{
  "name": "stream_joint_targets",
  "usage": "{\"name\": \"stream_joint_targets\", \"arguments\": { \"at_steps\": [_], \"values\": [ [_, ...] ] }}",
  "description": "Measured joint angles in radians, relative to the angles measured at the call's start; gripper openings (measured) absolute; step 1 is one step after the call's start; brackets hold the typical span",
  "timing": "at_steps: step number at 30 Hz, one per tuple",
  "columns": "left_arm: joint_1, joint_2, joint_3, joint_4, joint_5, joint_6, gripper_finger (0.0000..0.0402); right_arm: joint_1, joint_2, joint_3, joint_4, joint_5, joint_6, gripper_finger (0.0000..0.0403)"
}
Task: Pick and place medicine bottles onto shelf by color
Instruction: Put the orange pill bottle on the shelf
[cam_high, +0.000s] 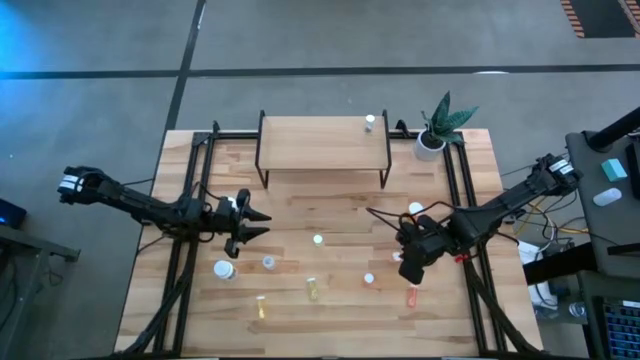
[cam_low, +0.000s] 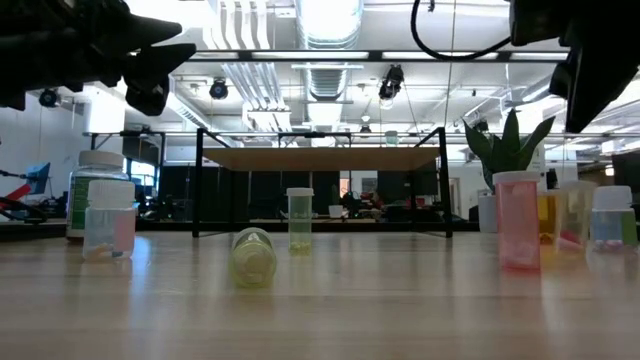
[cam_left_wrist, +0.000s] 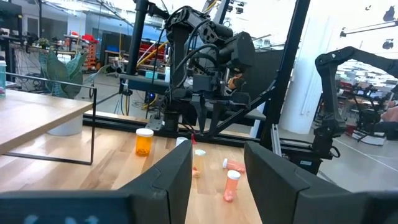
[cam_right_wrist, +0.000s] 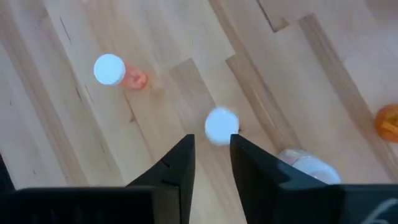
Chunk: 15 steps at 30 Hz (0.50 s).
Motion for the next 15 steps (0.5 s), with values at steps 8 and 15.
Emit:
{"name": "stream_joint_targets", "arguments": {
  "at_steps": [8,15],
  "values": [
    [0.0,0.0,-0.001,0.0,0.0,0.0,0.0131,0.0,0.002,0.0,0.001,-0.023,-0.004,0.019],
    [0.0,0.0,-0.001,0.0,0.0,-0.001,0.0131,-0.002,0.005,0.0,0.001,0.049,0.002,0.0294]
  ]
}}
